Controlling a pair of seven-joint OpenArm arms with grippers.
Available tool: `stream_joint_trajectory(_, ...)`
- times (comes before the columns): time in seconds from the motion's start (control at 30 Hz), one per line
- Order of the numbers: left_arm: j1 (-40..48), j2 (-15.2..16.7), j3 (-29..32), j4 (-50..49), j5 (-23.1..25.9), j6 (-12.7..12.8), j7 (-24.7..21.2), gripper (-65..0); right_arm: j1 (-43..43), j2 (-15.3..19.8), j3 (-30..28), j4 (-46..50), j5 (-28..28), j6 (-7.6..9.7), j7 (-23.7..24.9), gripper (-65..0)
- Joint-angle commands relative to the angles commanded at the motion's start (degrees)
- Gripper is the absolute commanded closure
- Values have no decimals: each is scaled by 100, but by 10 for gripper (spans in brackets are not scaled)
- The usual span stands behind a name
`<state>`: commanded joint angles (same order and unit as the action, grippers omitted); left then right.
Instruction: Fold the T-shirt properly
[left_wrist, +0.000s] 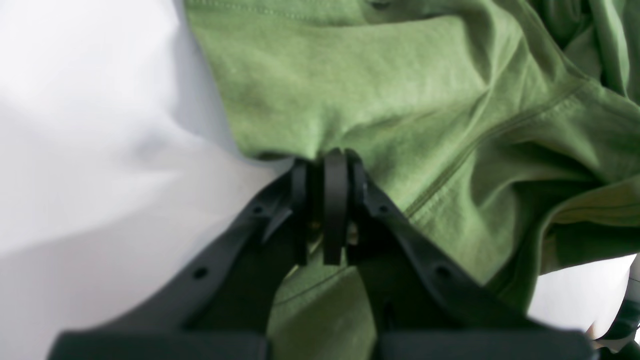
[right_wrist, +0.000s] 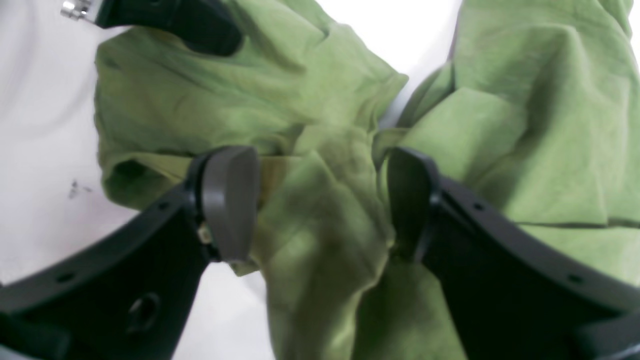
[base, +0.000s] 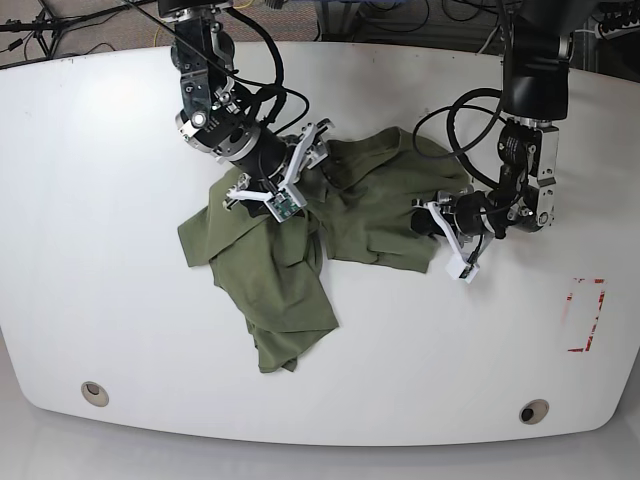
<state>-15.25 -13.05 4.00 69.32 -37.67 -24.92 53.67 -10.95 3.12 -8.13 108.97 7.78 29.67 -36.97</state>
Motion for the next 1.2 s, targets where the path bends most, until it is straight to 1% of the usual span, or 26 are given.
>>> stream_joint_trajectory(0.3, -9, 0, 0, 0, -9, 0, 0, -15, -440, -26, -9, 325, 9, 0, 0, -392)
stream_joint_trajectory(0.57, -9, 0, 0, 0, -9, 0, 0, -15, -668, -18, -9, 343, 0, 0, 26, -392)
stream_joint_trajectory(0.77, -18, 0, 0, 0, -9, 0, 0, -15, -774, -26, -9, 642, 9, 0, 35, -392)
stream_joint_trajectory(1.13, 0, 0, 0, 0, 0, 0, 0, -15, -396, -35, -18, 686, 18, 0, 18, -392)
stream_joint_trajectory(1.2, 0, 0, 0, 0, 0, 0, 0, -15, -360, -53, -26, 677, 26, 26, 9, -392)
